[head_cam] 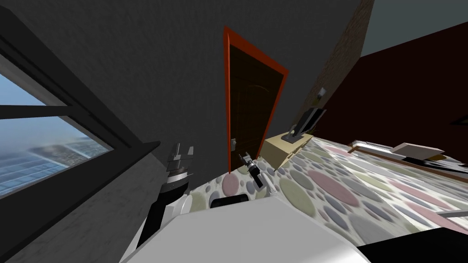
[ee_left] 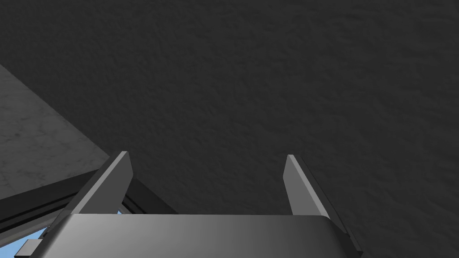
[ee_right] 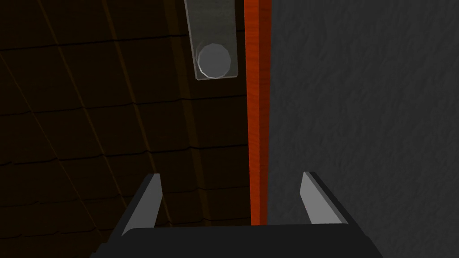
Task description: Pull the door open
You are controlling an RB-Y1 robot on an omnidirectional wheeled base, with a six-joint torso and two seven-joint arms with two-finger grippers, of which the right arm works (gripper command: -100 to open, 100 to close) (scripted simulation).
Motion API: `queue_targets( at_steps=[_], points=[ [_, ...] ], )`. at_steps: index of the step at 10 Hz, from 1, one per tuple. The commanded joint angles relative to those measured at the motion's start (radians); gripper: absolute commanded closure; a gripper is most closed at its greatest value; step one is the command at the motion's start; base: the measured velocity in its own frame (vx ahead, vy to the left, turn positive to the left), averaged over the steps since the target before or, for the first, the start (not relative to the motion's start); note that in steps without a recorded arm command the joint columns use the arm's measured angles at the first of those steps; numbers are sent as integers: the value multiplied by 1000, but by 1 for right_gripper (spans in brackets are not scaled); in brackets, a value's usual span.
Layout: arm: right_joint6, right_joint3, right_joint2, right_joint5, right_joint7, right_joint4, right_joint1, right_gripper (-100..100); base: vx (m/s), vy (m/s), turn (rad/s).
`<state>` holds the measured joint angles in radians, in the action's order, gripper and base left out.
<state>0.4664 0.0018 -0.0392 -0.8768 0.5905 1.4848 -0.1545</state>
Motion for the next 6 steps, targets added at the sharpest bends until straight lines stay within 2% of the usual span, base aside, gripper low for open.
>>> queue_targets(
  at_steps=[1, 4, 5, 6],
  points=[
    [-4, 3, 7, -31, 15, -20, 11, -100, 176, 42, -54],
    [-4, 5, 25, -80, 44, -61, 30, -100, 185, 35, -54],
    [-3, 4, 22, -70, 39, -55, 28, -100, 90, 21, -7],
    [9, -24, -3, -58, 35, -74, 36, -100, -20, 79, 225]
  ],
)
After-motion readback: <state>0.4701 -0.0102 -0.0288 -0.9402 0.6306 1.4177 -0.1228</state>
